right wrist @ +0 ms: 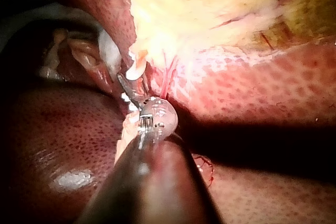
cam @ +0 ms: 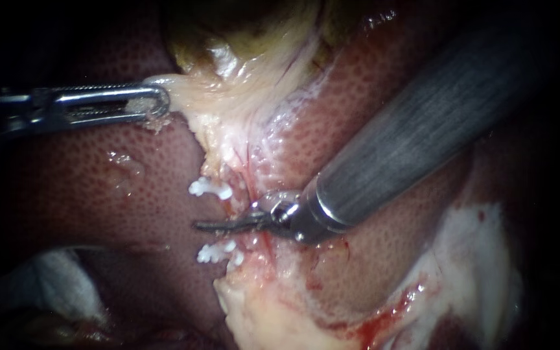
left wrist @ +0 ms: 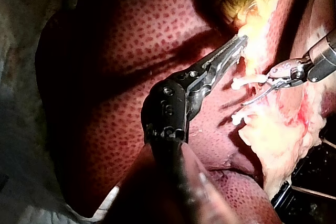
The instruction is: Go back from the cut left tube
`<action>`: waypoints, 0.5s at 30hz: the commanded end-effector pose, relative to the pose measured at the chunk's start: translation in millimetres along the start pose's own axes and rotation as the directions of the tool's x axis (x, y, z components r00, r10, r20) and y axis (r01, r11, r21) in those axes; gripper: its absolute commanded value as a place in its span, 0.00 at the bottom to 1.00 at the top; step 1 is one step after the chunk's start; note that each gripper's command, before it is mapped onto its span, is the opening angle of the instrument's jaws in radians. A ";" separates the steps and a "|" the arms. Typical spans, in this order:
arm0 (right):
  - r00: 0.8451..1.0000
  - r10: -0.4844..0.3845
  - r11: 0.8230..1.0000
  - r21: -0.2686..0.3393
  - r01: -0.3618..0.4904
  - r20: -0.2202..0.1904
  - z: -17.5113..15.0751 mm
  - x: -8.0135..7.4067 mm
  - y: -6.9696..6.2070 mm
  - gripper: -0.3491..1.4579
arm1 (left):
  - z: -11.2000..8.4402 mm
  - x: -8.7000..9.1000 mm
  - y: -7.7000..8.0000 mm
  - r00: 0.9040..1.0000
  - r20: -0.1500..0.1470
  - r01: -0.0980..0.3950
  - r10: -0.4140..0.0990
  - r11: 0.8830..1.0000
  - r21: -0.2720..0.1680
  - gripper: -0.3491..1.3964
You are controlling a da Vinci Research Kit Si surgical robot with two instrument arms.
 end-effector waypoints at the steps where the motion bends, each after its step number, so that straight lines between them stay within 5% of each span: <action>1: 1.000 0.000 1.000 0.000 0.000 -0.002 0.0 0.0 0.0 0.00 | 0.0 -0.1 0.0 1.000 0.000 0.000 0.000 1.000 0.000 0.00; 11: 1.000 0.003 1.000 -0.002 -0.003 -0.005 0.2 -0.3 0.0 0.00 | 0.0 -0.1 0.0 1.000 0.000 -0.001 0.001 1.000 0.001 0.00; 13: 0.996 -0.086 0.996 -0.032 0.085 -0.017 0.1 -0.3 0.0 0.48 | 0.0 -0.1 0.0 1.000 0.000 -0.001 0.001 1.000 0.001 0.00; 15: 0.990 -0.143 0.989 -0.047 0.142 -0.020 0.2 -0.3 -0.1 0.79 | 0.0 -0.1 0.0 1.000 0.000 -0.001 0.001 1.000 0.001 0.00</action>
